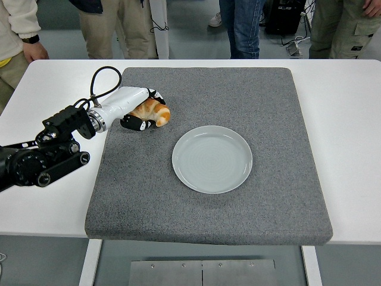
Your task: Place the bread on the plate
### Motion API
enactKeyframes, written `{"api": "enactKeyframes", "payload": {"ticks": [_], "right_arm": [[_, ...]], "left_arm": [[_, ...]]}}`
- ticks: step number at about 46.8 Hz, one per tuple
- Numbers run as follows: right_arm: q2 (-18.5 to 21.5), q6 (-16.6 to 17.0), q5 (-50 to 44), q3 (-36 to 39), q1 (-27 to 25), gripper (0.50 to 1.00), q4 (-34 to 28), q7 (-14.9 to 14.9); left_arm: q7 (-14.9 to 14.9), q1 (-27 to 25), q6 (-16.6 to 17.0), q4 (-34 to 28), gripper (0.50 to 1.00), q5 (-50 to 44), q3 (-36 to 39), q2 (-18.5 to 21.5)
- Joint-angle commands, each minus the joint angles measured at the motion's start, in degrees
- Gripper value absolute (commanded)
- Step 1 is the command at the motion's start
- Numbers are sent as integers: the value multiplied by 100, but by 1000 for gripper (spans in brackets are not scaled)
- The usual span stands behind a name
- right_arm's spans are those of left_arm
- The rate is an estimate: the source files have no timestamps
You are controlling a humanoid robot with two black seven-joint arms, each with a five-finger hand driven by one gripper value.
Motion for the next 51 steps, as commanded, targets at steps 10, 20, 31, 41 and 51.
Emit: {"api": "enactKeyframes", "payload": {"ticks": [10,20,31,41,51], "right_arm": [[0,1,0,0,0,1000,1,0],[0,1,0,0,0,1000,1,0],[0,1,0,0,0,1000,-7,0],[0,1,0,0,0,1000,1,0],[0,1,0,0,0,1000,-7,0]], "left_arm": [[-136,-982,-641,-91,500,-212,8,452],[-162,-1562,-1011,-118,500,-353,8,646],[-162,-2116,-1397,-127,500,-380,0,795],[-171,-2590,-1732,-127,500,-450,-9,909],[-250,-2828,-1881,-162,500,-503,0,857]]}}
